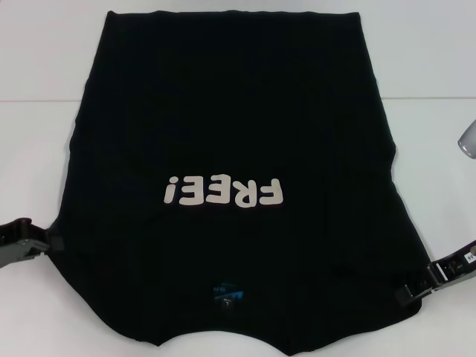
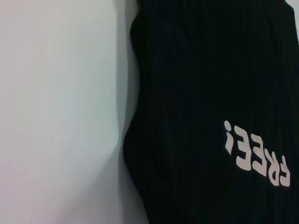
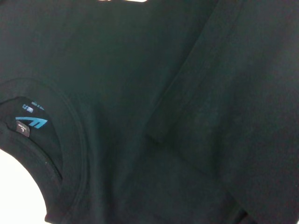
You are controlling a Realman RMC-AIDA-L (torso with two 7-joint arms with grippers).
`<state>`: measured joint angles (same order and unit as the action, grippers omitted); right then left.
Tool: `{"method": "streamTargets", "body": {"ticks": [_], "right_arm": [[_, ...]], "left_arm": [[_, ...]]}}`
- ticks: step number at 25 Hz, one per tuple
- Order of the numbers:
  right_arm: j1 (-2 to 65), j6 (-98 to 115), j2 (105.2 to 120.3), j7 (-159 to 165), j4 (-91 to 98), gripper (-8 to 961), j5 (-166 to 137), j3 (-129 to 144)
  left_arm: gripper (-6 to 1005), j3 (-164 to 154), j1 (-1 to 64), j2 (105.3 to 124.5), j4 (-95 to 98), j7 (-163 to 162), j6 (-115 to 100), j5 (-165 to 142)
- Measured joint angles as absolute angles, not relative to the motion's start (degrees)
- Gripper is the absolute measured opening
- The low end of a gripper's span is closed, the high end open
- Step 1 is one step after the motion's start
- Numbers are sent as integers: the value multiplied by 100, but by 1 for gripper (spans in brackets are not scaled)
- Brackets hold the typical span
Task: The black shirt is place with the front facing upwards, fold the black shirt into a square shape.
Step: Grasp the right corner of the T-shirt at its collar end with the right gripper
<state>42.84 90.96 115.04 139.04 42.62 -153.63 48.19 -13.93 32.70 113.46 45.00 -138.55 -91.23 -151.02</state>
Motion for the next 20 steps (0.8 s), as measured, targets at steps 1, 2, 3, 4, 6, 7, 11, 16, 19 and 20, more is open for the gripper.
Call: {"method": "streamTargets", "body": {"ticks": [1,2,3,4,6,7,11,16,19,20], "right_arm": [[4283,9085,11504,13904,4260,422,-15364,4818],[4284,9074,11504,13904,4258,422,-15363,4817],[4284,9067,11504,13904,4255,422,-15364,4817],[4283,9063,11504,13904,4250,422,-15364,4816],[4283,9056,11504,13904,4246,422,-15364,4822],[4282,9051,11507,13904,4244,423,-15364,4838],[4280,9036,11521,13904,4243,423,-15364,4873],[4280,9021,11529,13904,4243,423,-15363,4891],[4280,9017,11533,13904,4243,422,-15363,4908],[4280,9014,11535,13904,4243,422,-15363,4923]], "left_arm": [[27,-1393,3270,11346,4500,-13854,-9123,-15099],[27,-1393,3270,11346,4500,-13854,-9123,-15097],[27,-1395,3270,11347,4500,-13853,-9122,-15096],[27,-1397,3270,11346,4500,-13853,-9123,-15096],[27,-1402,3271,11347,4500,-13852,-9123,-15095],[27,-1403,3274,11346,4500,-13852,-9123,-15094],[28,-1405,3277,11347,4499,-13851,-9123,-15091],[27,-1406,3278,11347,4500,-13851,-9123,-15090],[27,-1402,3278,11347,4500,-13851,-9123,-15090],[28,-1402,3278,11347,4500,-13851,-9123,-15090]]}}
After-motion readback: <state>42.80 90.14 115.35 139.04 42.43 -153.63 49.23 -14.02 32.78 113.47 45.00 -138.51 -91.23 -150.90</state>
